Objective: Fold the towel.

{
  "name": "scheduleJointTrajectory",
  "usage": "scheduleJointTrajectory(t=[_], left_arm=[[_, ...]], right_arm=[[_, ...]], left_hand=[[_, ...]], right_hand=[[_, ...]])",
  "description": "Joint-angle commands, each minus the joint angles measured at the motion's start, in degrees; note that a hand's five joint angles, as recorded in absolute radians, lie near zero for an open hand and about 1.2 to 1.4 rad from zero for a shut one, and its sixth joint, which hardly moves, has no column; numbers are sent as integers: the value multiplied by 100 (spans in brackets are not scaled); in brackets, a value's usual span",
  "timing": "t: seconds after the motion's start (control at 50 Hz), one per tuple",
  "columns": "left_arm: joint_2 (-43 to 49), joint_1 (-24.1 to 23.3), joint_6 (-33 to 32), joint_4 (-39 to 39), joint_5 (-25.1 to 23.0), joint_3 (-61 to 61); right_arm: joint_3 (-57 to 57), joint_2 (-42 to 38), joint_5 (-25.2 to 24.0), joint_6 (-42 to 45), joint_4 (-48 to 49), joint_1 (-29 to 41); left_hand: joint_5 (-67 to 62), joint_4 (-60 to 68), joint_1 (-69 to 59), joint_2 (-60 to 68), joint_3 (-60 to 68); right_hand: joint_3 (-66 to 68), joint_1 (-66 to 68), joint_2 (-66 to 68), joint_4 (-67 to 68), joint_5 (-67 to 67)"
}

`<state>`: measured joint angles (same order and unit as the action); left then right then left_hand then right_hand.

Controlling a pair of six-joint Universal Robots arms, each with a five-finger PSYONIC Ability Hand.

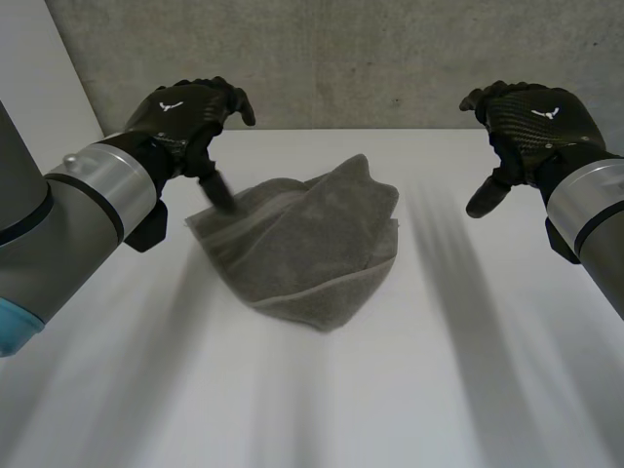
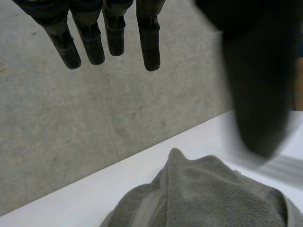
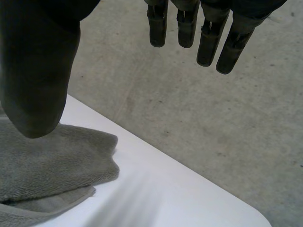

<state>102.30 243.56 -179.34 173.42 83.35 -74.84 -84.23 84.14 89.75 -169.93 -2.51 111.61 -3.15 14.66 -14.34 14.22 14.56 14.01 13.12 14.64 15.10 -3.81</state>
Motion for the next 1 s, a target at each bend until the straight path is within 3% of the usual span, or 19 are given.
scheduleJointTrajectory(t=[0.02,0.56,0.68,0.78,0.88,1.0], left_arm=[[35,184,145,-28,340,48],[0,377,303,-265,428,189],[9,412,233,-248,313,92],[229,403,180,-265,217,-48],[624,386,-22,-221,41,-373],[1345,359,-259,51,-267,-593]], right_arm=[[20,15,200,13,5,-8],[82,23,262,-31,102,-87],[108,-47,183,83,110,-51],[170,-390,-248,602,-4,-8],[310,-1073,-1020,1313,-258,71],[706,-1919,-1241,1357,-303,529]], left_hand=[[294,-444,413,-401,-435],[277,-428,396,-384,-418],[-1725,1574,-1606,1618,1584],[-1994,1843,-1875,1887,1853],[-1960,1810,-1841,1853,1819],[-1910,1759,-1791,1803,1769]], right_hand=[[-401,-312,-464,-510,381],[-401,-312,-464,-510,381],[-401,-312,-464,-510,381],[-401,-312,-464,-510,381],[-401,-312,-464,-510,381],[701,790,638,592,-721]])
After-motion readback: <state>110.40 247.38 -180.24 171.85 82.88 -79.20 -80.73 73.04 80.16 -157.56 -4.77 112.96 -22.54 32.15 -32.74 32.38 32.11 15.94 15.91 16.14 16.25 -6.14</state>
